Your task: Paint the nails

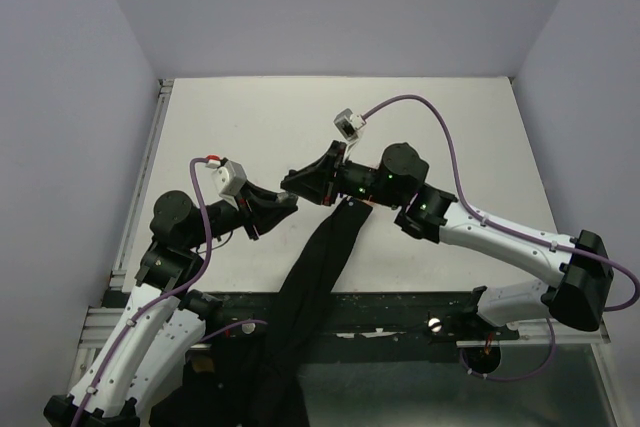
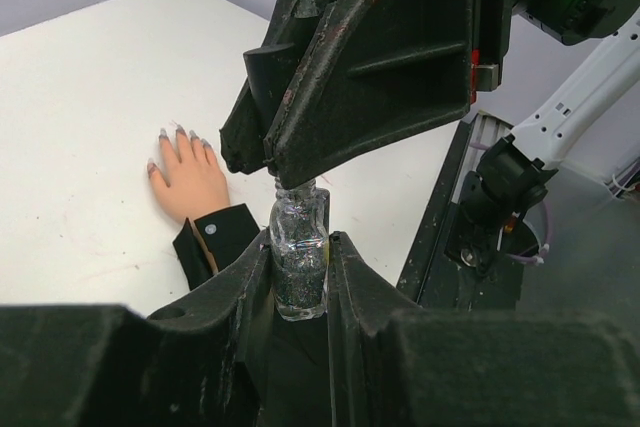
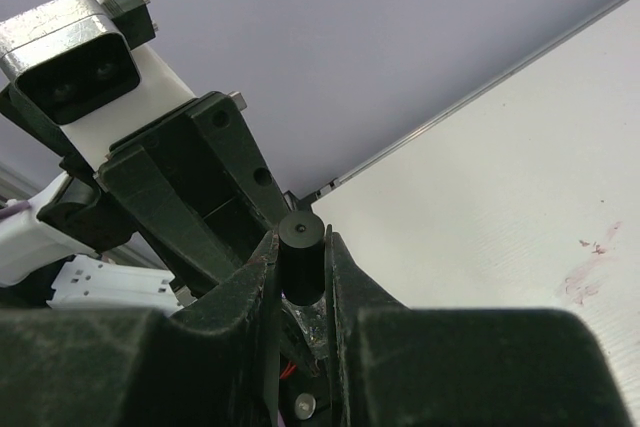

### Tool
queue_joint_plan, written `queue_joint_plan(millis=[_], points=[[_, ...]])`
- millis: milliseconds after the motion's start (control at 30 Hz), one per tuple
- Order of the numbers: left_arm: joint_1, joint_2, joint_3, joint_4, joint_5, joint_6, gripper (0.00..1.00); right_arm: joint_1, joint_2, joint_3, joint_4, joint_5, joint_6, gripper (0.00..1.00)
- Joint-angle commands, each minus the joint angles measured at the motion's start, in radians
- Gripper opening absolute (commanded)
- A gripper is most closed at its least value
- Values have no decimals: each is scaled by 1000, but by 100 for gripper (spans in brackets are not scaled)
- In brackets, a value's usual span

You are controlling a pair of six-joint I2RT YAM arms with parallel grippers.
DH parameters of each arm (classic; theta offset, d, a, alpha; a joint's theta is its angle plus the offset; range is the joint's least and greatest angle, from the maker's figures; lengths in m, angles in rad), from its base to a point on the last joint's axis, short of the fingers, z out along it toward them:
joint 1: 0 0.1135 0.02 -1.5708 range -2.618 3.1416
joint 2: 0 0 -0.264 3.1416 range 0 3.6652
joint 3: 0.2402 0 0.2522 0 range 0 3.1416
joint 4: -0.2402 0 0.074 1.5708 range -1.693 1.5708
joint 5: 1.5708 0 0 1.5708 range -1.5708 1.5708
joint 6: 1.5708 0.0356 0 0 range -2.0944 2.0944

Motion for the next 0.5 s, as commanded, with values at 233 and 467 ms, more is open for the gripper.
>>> queue_joint_plan(millis=[233, 467], points=[[-1, -25, 18, 20, -68, 13, 0, 36, -51, -73, 60, -50, -89, 1], [-3, -33, 12, 24, -82, 15, 0, 64, -37, -96, 52, -47, -139, 3]])
